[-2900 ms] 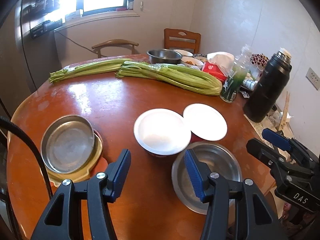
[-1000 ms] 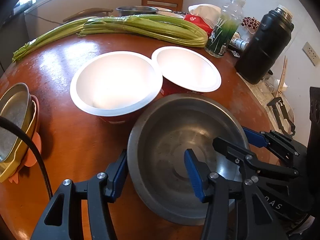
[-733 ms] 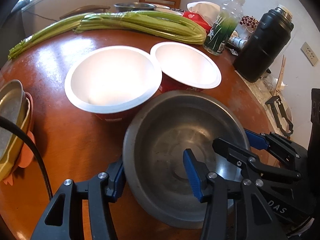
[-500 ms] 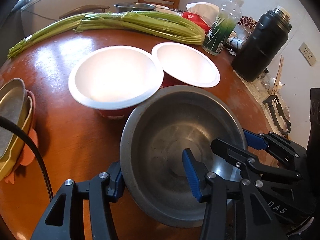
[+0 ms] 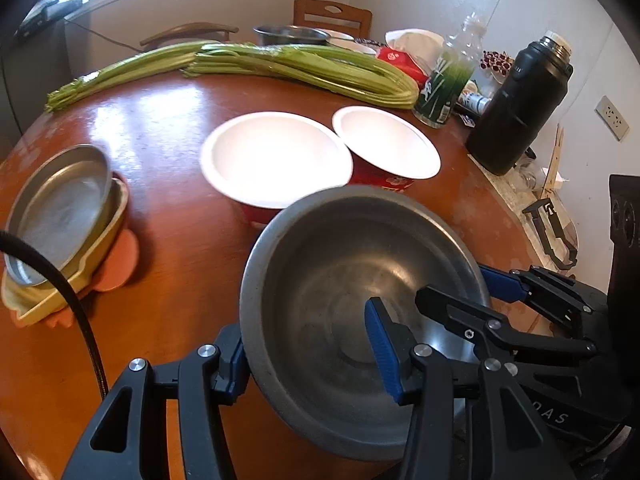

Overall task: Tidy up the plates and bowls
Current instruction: 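Lift the steel bowl with the left gripper toward the stacked dishes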

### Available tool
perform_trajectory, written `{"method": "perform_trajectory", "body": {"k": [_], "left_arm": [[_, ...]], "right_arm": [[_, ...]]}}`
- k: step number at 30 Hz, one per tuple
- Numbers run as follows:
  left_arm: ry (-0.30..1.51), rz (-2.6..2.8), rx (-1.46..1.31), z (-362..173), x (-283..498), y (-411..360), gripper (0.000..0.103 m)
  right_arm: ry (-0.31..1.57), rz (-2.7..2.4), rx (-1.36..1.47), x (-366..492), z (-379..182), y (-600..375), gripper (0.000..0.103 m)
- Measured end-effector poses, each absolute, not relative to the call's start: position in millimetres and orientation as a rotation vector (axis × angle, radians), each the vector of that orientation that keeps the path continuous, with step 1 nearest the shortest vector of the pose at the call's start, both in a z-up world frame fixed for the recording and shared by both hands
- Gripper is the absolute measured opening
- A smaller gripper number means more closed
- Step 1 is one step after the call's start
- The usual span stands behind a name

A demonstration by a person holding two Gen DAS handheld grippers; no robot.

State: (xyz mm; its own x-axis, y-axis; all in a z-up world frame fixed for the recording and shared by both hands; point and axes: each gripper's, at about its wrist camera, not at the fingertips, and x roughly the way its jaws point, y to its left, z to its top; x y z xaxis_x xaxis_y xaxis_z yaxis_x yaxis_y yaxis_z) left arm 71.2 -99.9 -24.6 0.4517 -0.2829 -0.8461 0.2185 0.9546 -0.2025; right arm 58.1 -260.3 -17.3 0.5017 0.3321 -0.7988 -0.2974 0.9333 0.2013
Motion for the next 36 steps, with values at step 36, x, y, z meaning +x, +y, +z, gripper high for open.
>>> {"method": "perform_trajectory", "body": {"k": [36], "left_arm": [[1.106,-0.23,-0.063,-50.5,67.0,-66.6,0.054]], "right_arm": [[1.032,0.449,0.005,52.2,-35.9,-214.4,0.048]]}}
